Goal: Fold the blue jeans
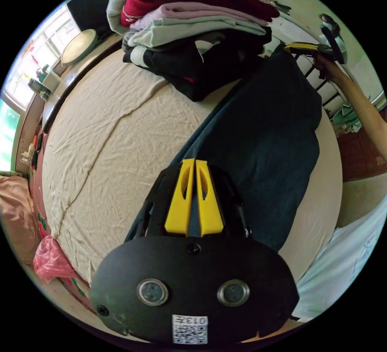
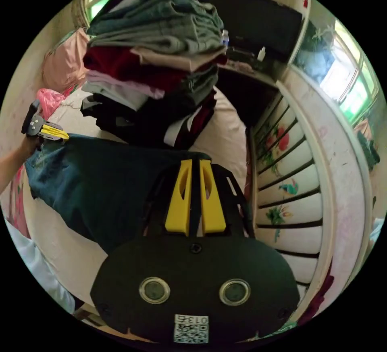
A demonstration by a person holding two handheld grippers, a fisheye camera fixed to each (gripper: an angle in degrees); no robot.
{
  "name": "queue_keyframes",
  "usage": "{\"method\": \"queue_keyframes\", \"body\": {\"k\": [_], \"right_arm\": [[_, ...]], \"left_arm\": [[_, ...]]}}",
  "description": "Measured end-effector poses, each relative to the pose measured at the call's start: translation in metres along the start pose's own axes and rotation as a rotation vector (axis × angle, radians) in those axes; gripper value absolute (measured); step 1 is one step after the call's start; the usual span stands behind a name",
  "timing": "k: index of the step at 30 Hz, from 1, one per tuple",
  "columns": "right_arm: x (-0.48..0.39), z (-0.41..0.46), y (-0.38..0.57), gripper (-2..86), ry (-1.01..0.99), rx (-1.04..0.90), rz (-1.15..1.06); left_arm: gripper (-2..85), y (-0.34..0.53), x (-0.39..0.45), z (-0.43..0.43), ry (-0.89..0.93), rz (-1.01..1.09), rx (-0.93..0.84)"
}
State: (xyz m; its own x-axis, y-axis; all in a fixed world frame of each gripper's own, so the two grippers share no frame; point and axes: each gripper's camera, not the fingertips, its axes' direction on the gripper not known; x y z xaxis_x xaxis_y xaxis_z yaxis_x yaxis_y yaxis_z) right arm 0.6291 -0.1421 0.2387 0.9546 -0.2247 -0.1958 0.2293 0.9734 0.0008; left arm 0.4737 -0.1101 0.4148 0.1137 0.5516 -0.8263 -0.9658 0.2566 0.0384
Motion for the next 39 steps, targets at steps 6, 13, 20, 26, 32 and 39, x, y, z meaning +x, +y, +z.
{"method": "queue_keyframes", "body": {"k": [6,13,20,26,32,39], "right_arm": [[0.023,0.063,-0.014,7.5,0.015,-0.182,0.039],[0.066,-0.024,0.045,9.5,-0.041,-0.012,0.299],[0.071,-0.041,0.168,10.3,-0.102,-0.172,0.481],[0.079,-0.030,0.194,8.6,-0.195,-0.143,0.544],[0.095,-0.022,0.190,6.0,-0.171,-0.167,0.576],[0.111,-0.070,0.199,3.4,-0.155,-0.031,0.509]], "left_arm": [[0.9,-0.013,0.003,0.027,0.005,-0.031,-0.034],[7.3,-0.019,0.070,0.001,0.129,0.156,0.105],[10.4,-0.030,0.192,0.054,0.134,0.518,-0.054],[10.0,-0.042,0.202,0.071,0.109,0.526,-0.084],[8.3,-0.057,0.198,0.076,0.171,0.479,-0.075],[9.0,-0.059,0.210,0.071,0.226,0.555,-0.039]]}}
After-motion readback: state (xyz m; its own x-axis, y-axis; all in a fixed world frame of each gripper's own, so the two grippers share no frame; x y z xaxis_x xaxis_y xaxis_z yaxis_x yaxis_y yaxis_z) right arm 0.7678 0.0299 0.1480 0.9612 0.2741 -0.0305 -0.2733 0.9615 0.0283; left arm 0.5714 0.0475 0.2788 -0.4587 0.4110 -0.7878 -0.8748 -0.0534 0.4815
